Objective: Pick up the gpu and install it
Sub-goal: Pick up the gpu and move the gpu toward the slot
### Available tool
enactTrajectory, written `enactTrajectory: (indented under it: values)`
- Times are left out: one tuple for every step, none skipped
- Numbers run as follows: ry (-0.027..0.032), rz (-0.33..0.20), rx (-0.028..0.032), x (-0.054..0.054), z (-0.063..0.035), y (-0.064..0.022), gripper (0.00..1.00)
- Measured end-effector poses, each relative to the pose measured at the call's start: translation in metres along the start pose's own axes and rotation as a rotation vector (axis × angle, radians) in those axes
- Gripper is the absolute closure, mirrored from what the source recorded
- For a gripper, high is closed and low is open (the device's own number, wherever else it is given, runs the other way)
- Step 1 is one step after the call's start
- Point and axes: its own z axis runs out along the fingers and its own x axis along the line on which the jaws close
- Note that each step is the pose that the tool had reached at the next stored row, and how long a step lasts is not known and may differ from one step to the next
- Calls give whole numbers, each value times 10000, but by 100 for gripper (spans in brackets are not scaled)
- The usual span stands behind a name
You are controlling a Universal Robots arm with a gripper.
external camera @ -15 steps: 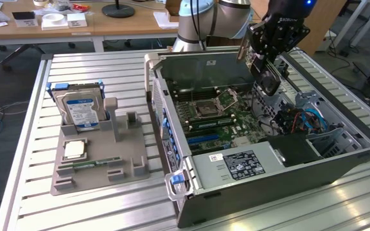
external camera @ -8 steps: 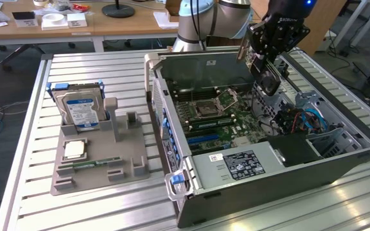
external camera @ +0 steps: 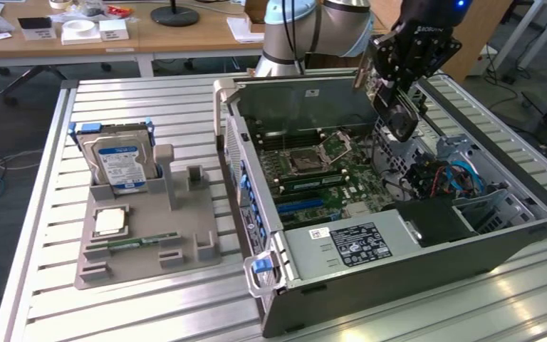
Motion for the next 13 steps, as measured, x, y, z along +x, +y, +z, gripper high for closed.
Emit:
enactTrajectory:
  values:
    - [0, 0, 1, -13, 0, 1, 73]
    - [0, 0, 1, -23, 1, 1, 73]
    - [0, 0, 0, -33, 2, 2, 73]
    - [0, -1, 0, -44, 2, 2, 73]
    - [0, -1, 0, -56, 2, 3, 73]
    - [0, 0, 0, -72, 3, 4, 73]
    - [0, -1, 0, -91, 4, 5, 73]
    - [0, -1, 0, -112, 5, 6, 73]
    - [0, -1, -1, -130, 6, 7, 73]
    - [0, -2, -1, -140, 6, 8, 73]
    - [0, -2, 0, -141, 6, 8, 73]
    - [0, -1, -1, -141, 6, 8, 73]
    - [0, 0, -1, -141, 6, 8, 73]
